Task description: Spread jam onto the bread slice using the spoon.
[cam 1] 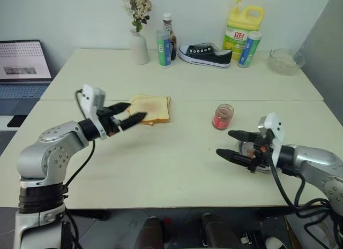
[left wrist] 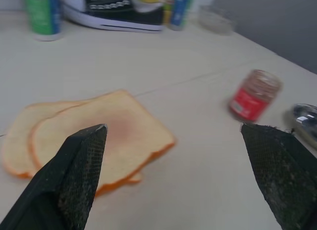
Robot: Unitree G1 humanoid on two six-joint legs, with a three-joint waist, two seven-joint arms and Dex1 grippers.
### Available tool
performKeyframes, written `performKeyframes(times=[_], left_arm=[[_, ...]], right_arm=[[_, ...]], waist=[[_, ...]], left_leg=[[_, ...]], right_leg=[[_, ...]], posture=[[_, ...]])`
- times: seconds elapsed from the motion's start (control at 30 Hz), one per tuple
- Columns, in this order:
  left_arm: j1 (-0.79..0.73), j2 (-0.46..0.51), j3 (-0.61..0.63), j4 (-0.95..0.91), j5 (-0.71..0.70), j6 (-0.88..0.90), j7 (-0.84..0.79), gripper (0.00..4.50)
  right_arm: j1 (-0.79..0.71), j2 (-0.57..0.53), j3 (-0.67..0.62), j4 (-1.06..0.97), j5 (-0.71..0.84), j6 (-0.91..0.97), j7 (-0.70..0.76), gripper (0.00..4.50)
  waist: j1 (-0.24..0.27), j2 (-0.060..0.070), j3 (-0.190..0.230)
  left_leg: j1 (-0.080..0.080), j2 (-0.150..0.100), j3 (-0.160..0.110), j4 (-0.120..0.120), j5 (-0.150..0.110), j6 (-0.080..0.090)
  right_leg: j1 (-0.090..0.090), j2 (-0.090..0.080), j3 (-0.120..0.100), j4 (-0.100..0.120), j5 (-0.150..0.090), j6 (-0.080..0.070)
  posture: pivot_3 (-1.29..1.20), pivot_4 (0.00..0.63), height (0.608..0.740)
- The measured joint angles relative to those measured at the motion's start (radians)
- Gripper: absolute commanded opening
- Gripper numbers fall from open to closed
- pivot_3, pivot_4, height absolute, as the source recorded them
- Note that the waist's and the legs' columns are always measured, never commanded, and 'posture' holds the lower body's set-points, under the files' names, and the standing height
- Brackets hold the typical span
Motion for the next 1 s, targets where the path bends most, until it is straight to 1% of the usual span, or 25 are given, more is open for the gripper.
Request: performKeyframes(times=[0.07,0.13,0.23,0.33,0.4,0.53,0.63,0.73,0.77,0.8,0.93,1.0], left_arm=[[0.001,-0.064,0.011,0.033,0.006,-0.002,0.069,4.50],[-0.002,-0.112,0.028,0.045,0.003,-0.004,0.122,4.50],[-0.026,-0.217,0.077,0.139,0.010,-0.042,0.242,4.50],[-0.032,-0.277,0.082,0.219,0.021,-0.072,0.291,4.50],[-0.042,-0.303,0.085,0.258,0.024,-0.092,0.311,4.50],[-0.072,-0.314,0.078,0.313,0.033,-0.129,0.305,4.50],[-0.108,-0.325,0.071,0.387,0.043,-0.171,0.282,4.50],[-0.135,-0.326,0.071,0.435,0.045,-0.195,0.263,3.94],[-0.139,-0.325,0.070,0.444,0.046,-0.197,0.258,3.66],[-0.140,-0.324,0.064,0.453,0.047,-0.197,0.242,3.25],[-0.140,-0.323,0.051,0.464,0.047,-0.197,0.217,2.12],[-0.140,-0.319,0.051,0.466,0.047,-0.196,0.210,1.42]], right_arm=[[-0.054,0.056,0.068,0.002,-0.028,-0.016,-0.022,4.47],[-0.073,0.064,0.108,0.009,-0.067,-0.034,-0.022,4.47],[-0.114,0.107,0.174,0.051,-0.133,-0.070,-0.021,4.47],[-0.138,0.138,0.222,0.074,-0.172,-0.098,-0.016,4.47],[-0.145,0.148,0.241,0.092,-0.200,-0.112,-0.012,4.47],[-0.146,0.160,0.254,0.109,-0.222,-0.121,-0.010,4.47],[-0.146,0.160,0.254,0.109,-0.236,-0.122,-0.002,4.47],[-0.145,0.160,0.254,0.109,-0.240,-0.122,0.003,4.50],[-0.145,0.161,0.253,0.109,-0.240,-0.122,0.002,4.50],[-0.145,0.164,0.251,0.109,-0.240,-0.121,0.001,4.50],[-0.139,0.167,0.250,0.108,-0.240,-0.119,-0.001,4.50],[-0.132,0.167,0.245,0.106,-0.240,-0.118,-0.003,4.50]], waist=[[0.004,0.000,0.000],[0.009,-0.001,0.000],[0.014,-0.002,-0.001],[0.013,-0.002,-0.001],[0.013,-0.003,-0.001],[0.010,-0.002,-0.001],[0.012,-0.003,-0.001],[0.010,-0.003,-0.001],[0.010,-0.003,-0.001],[0.009,-0.003,-0.001],[0.009,-0.003,-0.001],[0.009,-0.003,-0.001]], left_leg=[[-0.002,0.000,-0.002,0.000,0.000,0.000],[-0.003,0.000,-0.003,0.001,0.000,0.000],[-0.003,-0.002,-0.003,0.002,0.000,-0.001],[-0.004,-0.002,-0.003,0.002,0.000,-0.001],[-0.004,-0.002,-0.003,0.002,0.000,-0.001],[-0.004,-0.002,-0.004,0.002,0.001,-0.001],[-0.004,-0.002,-0.004,0.002,0.001,-0.002],[-0.004,-0.002,-0.004,0.002,0.001,-0.002],[-0.004,-0.002,-0.004,0.002,0.001,-0.002],[-0.004,-0.002,-0.004,0.001,0.001,-0.002],[-0.004,-0.002,-0.004,0.001,0.001,-0.002],[-0.004,-0.002,-0.004,0.001,0.001,-0.002]], right_leg=[[-0.001,0.000,-0.001,0.000,0.000,0.000],[-0.001,-0.001,-0.003,-0.001,0.003,-0.004],[-0.001,-0.003,-0.003,0.000,0.003,-0.004],[-0.001,-0.003,-0.003,0.000,0.004,-0.004],[-0.001,-0.003,-0.004,0.000,0.004,-0.004],[-0.001,-0.002,-0.004,0.000,0.004,-0.004],[-0.001,-0.002,-0.005,0.000,0.004,-0.004],[-0.001,-0.002,-0.005,0.000,0.004,-0.004],[-0.001,-0.002,-0.005,0.000,0.004,-0.004],[-0.001,-0.002,-0.005,0.000,0.004,-0.004],[-0.001,-0.002,-0.005,0.000,0.004,-0.004],[-0.001,-0.002,-0.005,0.000,0.004,-0.004]], posture=[[0.00,0.150,0.740],[0.00,0.150,0.740],[0.00,0.150,0.740],[0.00,0.150,0.740],[0.00,0.150,0.740],[0.00,0.150,0.740],[0.00,0.150,0.740],[0.00,0.150,0.740],[0.00,0.150,0.740],[0.00,0.150,0.740],[0.00,0.150,0.740],[0.00,0.150,0.740]])
